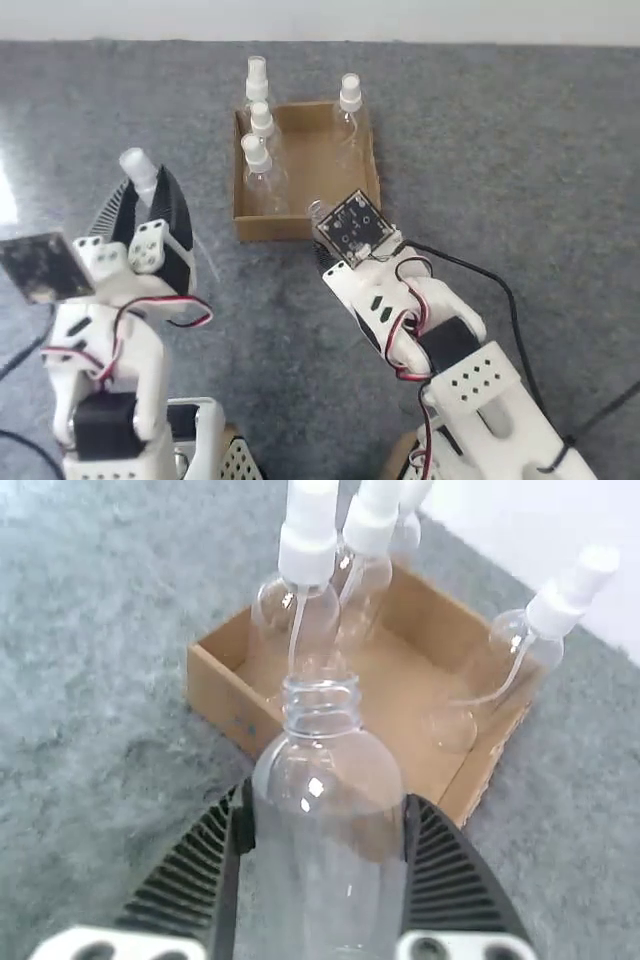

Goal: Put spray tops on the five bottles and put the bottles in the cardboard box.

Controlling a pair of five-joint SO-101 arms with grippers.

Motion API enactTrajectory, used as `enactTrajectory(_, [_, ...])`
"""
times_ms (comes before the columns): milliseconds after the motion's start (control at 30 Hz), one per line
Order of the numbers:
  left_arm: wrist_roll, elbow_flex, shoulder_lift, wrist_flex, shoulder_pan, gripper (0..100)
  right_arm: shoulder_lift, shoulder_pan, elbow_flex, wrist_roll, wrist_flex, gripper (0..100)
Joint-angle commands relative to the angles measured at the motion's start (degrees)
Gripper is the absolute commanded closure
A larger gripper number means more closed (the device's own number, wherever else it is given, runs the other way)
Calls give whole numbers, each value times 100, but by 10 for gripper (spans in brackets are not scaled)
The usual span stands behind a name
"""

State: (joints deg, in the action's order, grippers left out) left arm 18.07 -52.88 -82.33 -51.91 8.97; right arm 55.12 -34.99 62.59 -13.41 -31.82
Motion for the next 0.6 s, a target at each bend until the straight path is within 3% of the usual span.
enactTrajectory(0, [229, -101, -563, 185, -53, 987, 233, 22, 53, 53, 453, 911])
enactTrajectory(567, [580, -576, -1837, 229, -53, 987, 233, -752, 1222, -9, 2448, 911])
